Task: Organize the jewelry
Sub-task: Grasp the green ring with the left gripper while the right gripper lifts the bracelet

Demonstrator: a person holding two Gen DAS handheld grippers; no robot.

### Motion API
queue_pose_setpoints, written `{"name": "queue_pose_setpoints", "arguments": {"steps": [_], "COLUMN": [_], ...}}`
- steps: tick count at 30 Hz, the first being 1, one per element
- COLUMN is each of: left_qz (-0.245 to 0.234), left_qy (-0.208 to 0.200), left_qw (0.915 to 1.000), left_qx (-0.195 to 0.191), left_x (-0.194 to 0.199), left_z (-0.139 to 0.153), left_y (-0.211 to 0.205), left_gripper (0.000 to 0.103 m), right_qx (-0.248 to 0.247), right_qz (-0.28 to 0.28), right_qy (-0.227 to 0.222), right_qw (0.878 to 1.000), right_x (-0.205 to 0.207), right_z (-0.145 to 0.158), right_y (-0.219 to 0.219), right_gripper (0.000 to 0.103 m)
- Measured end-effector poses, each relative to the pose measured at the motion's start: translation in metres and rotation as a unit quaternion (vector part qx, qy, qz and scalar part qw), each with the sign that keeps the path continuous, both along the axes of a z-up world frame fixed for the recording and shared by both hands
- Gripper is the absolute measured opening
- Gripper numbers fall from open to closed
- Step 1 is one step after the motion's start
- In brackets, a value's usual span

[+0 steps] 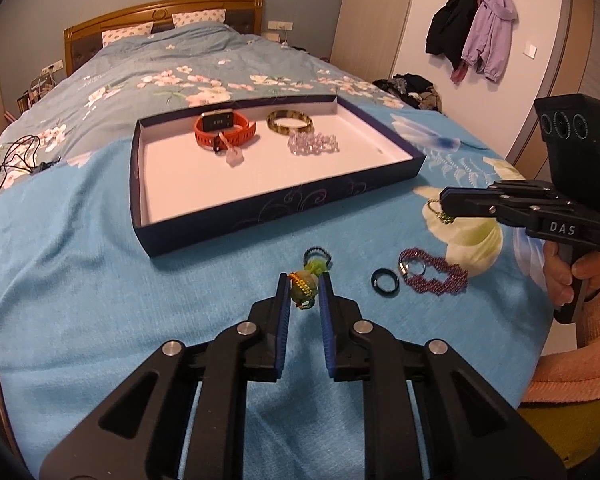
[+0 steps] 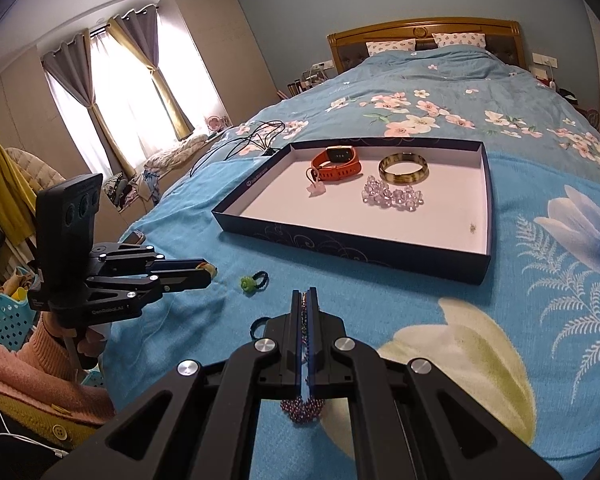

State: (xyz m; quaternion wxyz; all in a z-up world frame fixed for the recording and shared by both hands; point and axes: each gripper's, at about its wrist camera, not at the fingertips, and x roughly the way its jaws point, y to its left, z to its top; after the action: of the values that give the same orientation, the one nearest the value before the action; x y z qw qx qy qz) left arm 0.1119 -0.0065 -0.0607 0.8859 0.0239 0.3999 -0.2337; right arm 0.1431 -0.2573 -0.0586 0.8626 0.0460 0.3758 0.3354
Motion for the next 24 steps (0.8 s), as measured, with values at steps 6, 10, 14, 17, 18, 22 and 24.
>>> {"name": "queue_pose_setpoints", "arguments": {"steps": [6,10,14,17,18,22,24], "left_qz": [0.004,0.008,0.013,0.016,0.016,0.019,0.02], "left_qy": [-0.018,-0.03,-0.04,-0.044,-0.045,-0.047,-0.047], "left_qw": [0.9998,0.9994,0.999,0.9987,0.9987,0.9985,0.9985], "left_qx": [-0.007,-0.012,-0.017,-0.02,-0.02,-0.02,-0.02], "left_x": [0.002,0.006,0.011,0.015,0.015,0.017,0.018], "left_z": [0.013,0.021,0.028,0.031,0.032,0.033,0.034], "left_y": [0.0,0.0,0.0,0.0,0.0,-0.001,-0.001], "left_gripper": [0.015,0.015,0.015,0.015,0.015,0.015,0.015], "right_qx": [0.001,0.004,0.006,0.008,0.008,0.009,0.009], "right_qz": [-0.001,-0.002,-0.003,-0.004,-0.004,-0.004,-0.005], "right_qy": [-0.008,-0.013,-0.018,-0.02,-0.021,-0.025,-0.026], "right_qw": [1.0,1.0,1.0,1.0,1.0,1.0,1.0], "right_x": [0.004,0.008,0.012,0.016,0.016,0.02,0.023], "right_z": [0.004,0.007,0.01,0.012,0.012,0.014,0.015], "right_y": [0.002,0.002,0.003,0.005,0.005,0.006,0.006], "right_gripper": [0.001,0.001,0.001,0.001,0.001,0.001,0.001]}}
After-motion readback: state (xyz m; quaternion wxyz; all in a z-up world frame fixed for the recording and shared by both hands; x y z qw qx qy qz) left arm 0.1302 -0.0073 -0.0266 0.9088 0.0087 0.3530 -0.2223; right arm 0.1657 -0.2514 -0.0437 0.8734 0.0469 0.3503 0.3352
